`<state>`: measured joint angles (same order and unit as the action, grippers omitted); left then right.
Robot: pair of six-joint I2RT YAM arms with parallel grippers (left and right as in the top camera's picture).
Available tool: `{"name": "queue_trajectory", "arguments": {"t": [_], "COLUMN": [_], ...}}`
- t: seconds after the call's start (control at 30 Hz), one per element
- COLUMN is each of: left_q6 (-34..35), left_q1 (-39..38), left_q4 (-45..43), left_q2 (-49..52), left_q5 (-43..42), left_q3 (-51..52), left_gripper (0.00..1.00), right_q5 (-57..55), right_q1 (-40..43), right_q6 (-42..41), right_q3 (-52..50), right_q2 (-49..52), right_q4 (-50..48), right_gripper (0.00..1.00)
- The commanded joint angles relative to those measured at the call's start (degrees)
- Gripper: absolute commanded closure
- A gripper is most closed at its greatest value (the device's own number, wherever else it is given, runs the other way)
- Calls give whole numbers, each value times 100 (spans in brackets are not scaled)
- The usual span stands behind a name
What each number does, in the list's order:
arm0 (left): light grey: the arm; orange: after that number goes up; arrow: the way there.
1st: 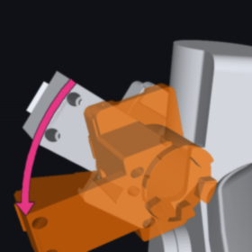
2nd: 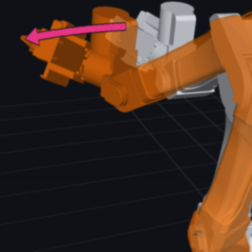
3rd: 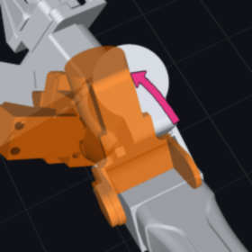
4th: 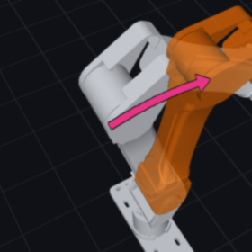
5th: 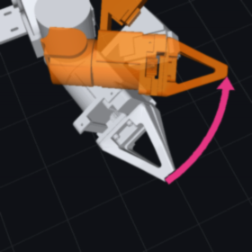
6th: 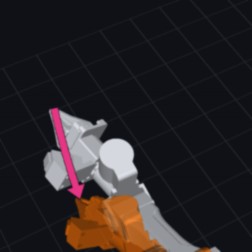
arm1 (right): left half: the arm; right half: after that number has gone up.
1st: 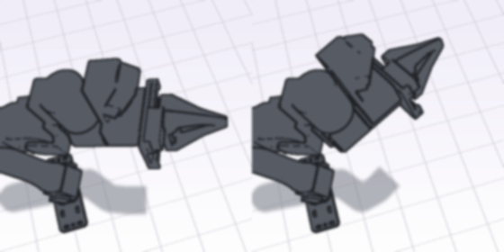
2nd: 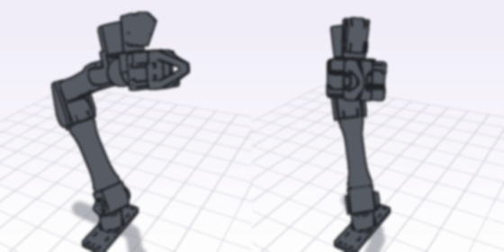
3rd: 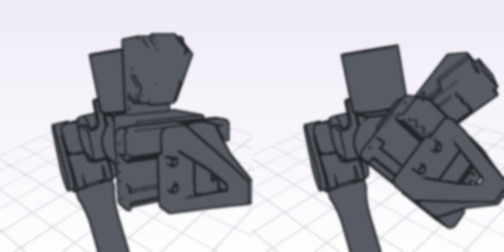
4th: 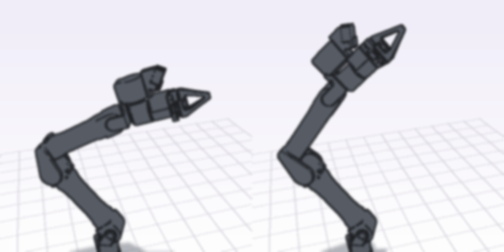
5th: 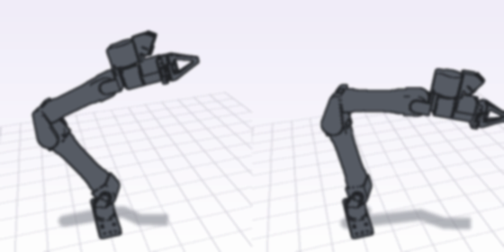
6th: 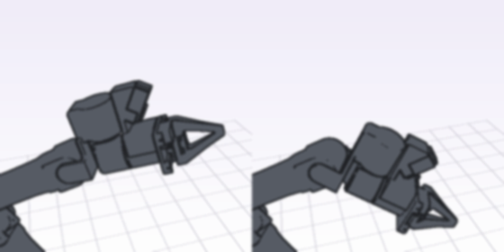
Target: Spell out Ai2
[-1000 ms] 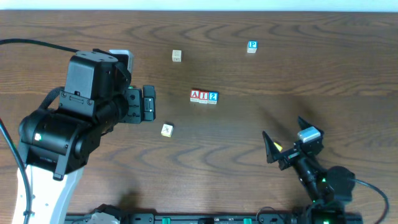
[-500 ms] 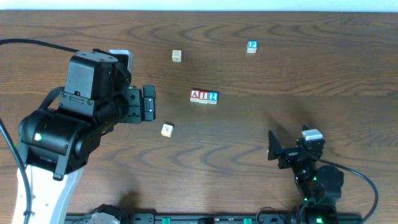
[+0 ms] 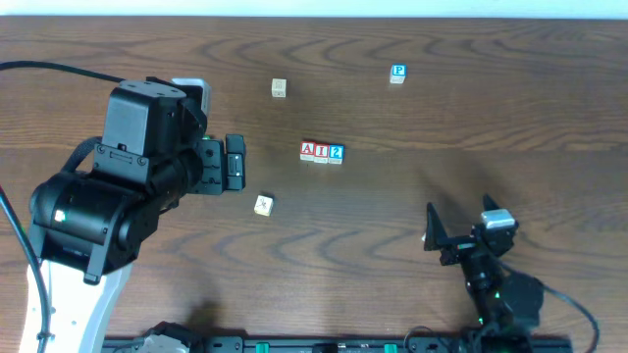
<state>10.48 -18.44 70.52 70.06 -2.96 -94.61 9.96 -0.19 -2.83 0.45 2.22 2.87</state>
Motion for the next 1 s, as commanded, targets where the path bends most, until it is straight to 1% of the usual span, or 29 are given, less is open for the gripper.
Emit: {"name": "queue_trajectory", "arguments": {"t": [0.0,0.83,0.9,0.97], "left_q6": [0,0,-7,-109], "left_q1": [4,4,-28,-61], "left_q4": [17,20,127,96], "left_q2": [-2,-2,-39,-129], "left_q5": [59,59,59,369], "left_q3": [-114,-114,-114,-114], "left_gripper": [5,5,4,5], "right_q5": [-92,-94,-94,-94], "right_q1": [-20,-37,-37,-37], "right_q6": [-98,-96,-98,-96], "right_q3": [-13,-13,-13,-13], "right_q2": [-168,-188,-188,-188], "right_q4": [15,37,37,37], "right_gripper": [1,1,1,1]}}
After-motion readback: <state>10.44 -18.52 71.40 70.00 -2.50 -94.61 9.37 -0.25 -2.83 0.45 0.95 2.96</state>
